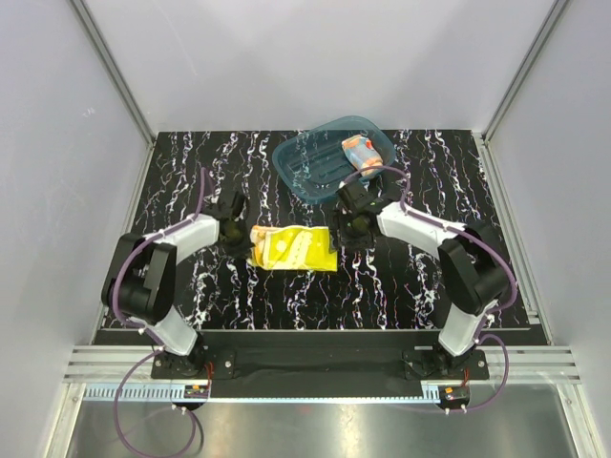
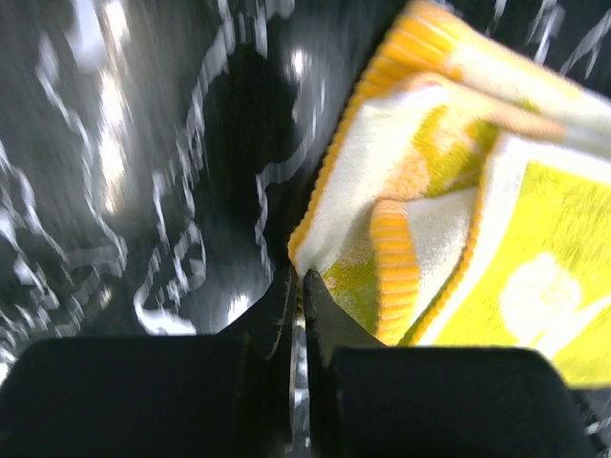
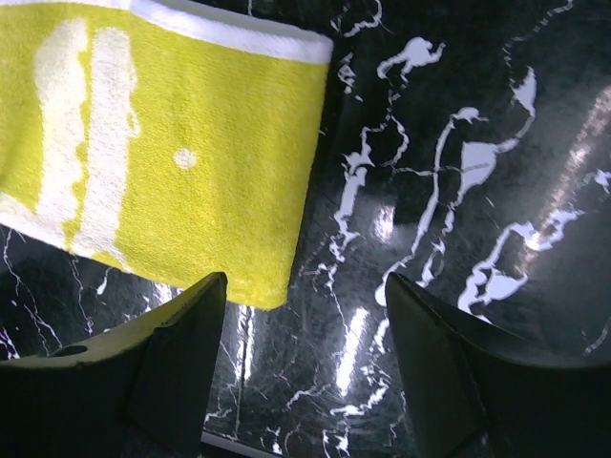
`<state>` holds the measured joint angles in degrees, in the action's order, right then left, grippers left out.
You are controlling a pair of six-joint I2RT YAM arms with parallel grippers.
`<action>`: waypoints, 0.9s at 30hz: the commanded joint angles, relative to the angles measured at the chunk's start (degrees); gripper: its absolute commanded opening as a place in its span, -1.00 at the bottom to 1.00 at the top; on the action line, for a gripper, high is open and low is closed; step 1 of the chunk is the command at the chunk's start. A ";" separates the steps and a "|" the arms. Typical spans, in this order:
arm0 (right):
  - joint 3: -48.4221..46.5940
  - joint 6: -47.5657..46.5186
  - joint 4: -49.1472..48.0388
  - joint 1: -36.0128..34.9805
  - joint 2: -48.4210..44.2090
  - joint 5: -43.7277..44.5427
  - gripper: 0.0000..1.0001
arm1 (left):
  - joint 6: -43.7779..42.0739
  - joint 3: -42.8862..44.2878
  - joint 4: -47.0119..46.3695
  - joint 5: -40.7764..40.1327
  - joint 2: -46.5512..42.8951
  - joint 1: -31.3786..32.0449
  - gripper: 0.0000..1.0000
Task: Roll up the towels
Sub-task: Fold the towel
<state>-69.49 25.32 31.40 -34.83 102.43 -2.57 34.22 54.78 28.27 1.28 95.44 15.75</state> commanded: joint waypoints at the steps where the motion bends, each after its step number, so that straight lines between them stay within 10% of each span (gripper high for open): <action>1: 0.67 -2.38 1.38 0.73 -5.04 1.51 0.48 | 2.16 -5.90 1.70 2.67 -5.42 2.18 -0.96; 4: 1.29 -3.08 2.70 1.08 -6.89 2.22 0.49 | 4.71 -11.09 2.22 4.61 -10.61 3.59 -0.90; 10: 0.85 -4.05 4.55 1.08 -8.83 3.36 0.50 | 6.65 -13.04 7.93 2.51 -18.79 4.12 0.04; 27: -1.17 -2.91 3.58 1.08 -6.54 -3.32 0.43 | 9.99 -7.06 5.92 6.18 -19.51 4.12 0.10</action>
<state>-68.23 22.55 35.40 -34.06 95.74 -5.10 42.54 47.24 38.44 4.12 75.13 19.90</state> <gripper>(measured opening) 0.720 0.551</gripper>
